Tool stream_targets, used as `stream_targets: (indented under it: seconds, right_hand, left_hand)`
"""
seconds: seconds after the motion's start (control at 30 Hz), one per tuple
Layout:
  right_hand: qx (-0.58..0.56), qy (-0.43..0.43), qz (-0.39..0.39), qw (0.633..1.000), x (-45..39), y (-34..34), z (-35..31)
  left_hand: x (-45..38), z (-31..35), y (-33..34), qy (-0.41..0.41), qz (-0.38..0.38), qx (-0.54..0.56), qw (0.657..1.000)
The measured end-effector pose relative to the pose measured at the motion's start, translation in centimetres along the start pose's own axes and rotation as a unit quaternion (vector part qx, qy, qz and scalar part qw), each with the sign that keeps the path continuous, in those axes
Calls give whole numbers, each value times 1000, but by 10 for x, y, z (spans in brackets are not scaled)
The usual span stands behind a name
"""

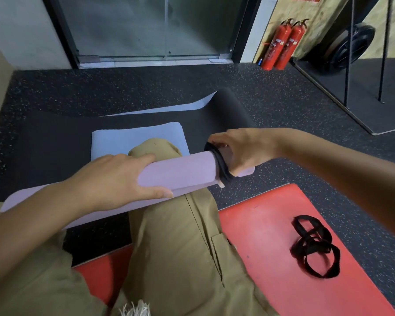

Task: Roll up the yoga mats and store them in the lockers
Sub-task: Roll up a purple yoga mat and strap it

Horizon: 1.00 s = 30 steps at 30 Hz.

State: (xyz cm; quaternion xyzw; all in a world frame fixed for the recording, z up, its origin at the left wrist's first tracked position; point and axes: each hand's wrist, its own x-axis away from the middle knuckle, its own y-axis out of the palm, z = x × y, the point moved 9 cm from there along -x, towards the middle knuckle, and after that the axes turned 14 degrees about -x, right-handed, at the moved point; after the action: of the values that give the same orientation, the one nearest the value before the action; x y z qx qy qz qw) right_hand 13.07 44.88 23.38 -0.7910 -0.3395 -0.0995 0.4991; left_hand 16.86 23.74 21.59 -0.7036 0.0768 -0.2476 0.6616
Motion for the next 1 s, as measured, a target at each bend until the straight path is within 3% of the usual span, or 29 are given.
stream_targets:
  seconds: [0.17,0.3,0.4,0.5,0.63,0.87,1.0]
  right_hand:
    - [-114,7,-75,991,0,7,5]
    - [-293,9,-104,950,3,18,26]
    - [-352,40,-172,919,6,42,38]
    - [-246,52,-203,946,8,50,36]
    - [-76,38,-115,990,-1,31,17]
    - [-3,-55,-51,997,-13,24,-31]
    - [-26,-71,-24,997,-17,29,-40]
  left_hand:
    - [4,-4,4,-8,5,23,1000]
    - [4,-6,8,-4,0,47,999]
    - [1,-2,0,6,-12,-11,1000]
    - [-3,11,-14,30,6,-112,993]
    - [-7,22,-16,41,11,-121,992]
    - [-6,27,-18,33,-2,-47,998]
    - [-4,28,-19,29,-7,-37,999]
